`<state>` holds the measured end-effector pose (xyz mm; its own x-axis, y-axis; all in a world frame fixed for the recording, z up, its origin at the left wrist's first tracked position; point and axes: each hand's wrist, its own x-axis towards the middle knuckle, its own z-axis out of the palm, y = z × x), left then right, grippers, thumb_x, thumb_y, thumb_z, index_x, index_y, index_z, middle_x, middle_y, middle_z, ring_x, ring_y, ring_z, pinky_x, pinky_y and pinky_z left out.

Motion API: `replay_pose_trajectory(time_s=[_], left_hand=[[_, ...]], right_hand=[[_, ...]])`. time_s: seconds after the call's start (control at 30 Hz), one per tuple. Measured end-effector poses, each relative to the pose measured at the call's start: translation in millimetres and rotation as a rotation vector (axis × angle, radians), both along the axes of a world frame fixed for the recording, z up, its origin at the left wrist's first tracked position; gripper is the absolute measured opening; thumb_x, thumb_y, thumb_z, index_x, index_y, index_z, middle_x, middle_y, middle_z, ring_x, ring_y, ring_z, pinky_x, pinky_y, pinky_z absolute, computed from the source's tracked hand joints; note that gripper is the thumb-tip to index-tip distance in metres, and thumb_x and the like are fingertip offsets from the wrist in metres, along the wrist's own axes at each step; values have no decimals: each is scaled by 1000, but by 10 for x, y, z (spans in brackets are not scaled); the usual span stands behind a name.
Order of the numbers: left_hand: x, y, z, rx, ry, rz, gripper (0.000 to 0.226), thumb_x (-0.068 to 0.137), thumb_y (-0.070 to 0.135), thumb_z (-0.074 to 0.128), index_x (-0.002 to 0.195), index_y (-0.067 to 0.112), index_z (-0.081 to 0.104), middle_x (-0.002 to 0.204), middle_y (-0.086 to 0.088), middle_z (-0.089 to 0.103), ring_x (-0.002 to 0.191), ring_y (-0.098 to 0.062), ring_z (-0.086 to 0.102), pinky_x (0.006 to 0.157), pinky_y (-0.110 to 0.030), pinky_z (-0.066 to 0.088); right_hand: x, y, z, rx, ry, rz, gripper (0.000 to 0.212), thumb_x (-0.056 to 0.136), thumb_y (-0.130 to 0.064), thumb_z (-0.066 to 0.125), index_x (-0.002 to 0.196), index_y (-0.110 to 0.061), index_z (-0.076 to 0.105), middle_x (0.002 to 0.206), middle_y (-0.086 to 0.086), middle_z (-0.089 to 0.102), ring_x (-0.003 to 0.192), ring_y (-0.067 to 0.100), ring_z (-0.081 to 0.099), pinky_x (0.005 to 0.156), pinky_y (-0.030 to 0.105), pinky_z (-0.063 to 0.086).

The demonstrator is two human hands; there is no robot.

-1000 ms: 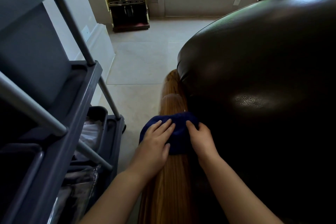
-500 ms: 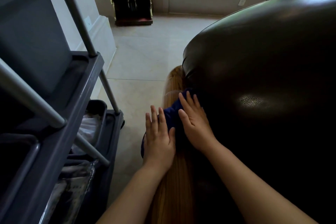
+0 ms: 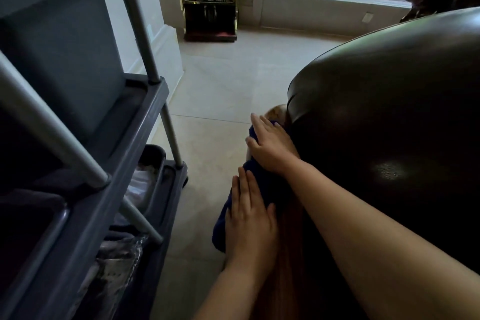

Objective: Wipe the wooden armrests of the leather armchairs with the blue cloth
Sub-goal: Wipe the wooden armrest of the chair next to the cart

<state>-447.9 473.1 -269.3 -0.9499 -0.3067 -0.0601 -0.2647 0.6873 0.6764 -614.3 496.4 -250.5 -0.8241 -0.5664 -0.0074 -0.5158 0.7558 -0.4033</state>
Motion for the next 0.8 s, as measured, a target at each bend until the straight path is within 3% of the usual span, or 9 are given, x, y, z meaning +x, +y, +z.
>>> replay_pose_trajectory(time_s=[0.1, 0.17, 0.23, 0.43, 0.53, 0.63, 0.8], left_hand=[[3, -11, -25, 38, 19, 5, 64, 96, 36, 22, 128, 33, -34, 136, 20, -38, 130, 0, -31, 115, -31, 3], [20, -14, -27, 63, 25, 1, 65, 96, 36, 23, 128, 35, -33, 133, 24, -40, 130, 1, -30, 114, -31, 4], [48, -20, -25, 89, 36, 7, 65, 96, 34, 24, 128, 36, -33, 132, 25, -39, 131, 2, -28, 115, -31, 5], [148, -8, 16, 144, 21, 11, 61, 96, 36, 21, 124, 40, -33, 134, 24, -37, 128, 4, -26, 114, -32, 5], [214, 6, 25, 128, 24, 8, 61, 96, 39, 23, 126, 41, -31, 135, 24, -36, 128, 3, -26, 114, -31, 5], [268, 11, 10, 97, 26, 10, 64, 94, 44, 25, 127, 41, -30, 136, 22, -36, 129, 2, -24, 114, -31, 5], [303, 34, 26, 64, -22, 24, 68, 93, 49, 28, 132, 41, -27, 150, 13, -29, 142, -12, -16, 116, -37, 7]], right_hand=[[-72, -83, -12, 146, -12, 211, 41, 95, -31, 29, 126, -23, 53, 143, 1, 45, 134, 12, 32, 109, 27, 14], [-76, -99, 3, 223, -66, 268, 39, 93, -32, 31, 105, -30, 67, 131, -5, 58, 126, 12, 42, 108, 29, 22], [-45, -128, 35, 279, -80, 274, 39, 90, -35, 33, 93, -30, 71, 122, -4, 64, 119, 17, 47, 103, 36, 33], [108, -172, 108, 372, -72, 297, 52, 93, -39, 23, 95, -17, 70, 110, 11, 67, 99, 27, 57, 88, 41, 45], [158, -91, 98, 273, -74, 304, 49, 94, -34, 23, 99, -24, 71, 118, 8, 65, 110, 24, 53, 96, 37, 39], [217, 27, 78, 166, -34, 376, 44, 96, -27, 23, 111, -30, 65, 130, -5, 59, 126, 13, 43, 104, 29, 21], [292, 191, 40, 164, 62, 353, 39, 95, -44, 26, 123, -40, 53, 146, -12, 40, 139, 8, 21, 111, 42, 4]])
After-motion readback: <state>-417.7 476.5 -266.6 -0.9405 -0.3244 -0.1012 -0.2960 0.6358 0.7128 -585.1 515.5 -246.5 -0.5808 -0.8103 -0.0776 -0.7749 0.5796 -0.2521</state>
